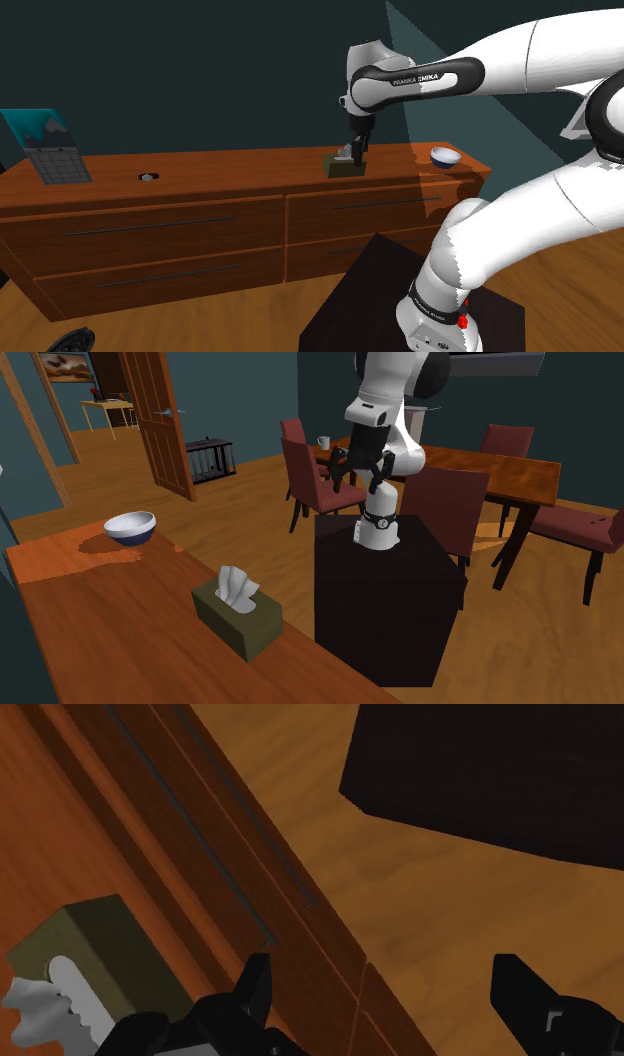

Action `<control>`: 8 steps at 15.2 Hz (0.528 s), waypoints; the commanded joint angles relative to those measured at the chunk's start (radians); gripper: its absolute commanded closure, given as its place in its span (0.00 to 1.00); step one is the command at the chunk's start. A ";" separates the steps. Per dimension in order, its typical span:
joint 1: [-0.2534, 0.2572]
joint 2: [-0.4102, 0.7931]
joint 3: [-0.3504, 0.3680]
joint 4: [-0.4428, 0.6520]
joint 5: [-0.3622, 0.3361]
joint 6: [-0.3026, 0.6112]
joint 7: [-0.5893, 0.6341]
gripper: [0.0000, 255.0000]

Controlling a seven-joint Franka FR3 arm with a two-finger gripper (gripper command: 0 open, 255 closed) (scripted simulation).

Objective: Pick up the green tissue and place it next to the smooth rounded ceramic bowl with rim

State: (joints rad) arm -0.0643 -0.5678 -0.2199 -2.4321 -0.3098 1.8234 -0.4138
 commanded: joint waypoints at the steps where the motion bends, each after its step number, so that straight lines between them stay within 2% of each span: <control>1: -0.010 0.041 -0.023 -0.002 -0.047 0.062 -0.037 0.00; 8: -0.044 0.227 -0.102 0.039 -0.185 0.280 -0.144 0.00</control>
State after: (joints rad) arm -0.1011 -0.3656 -0.3074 -2.4049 -0.4739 2.0744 -0.5347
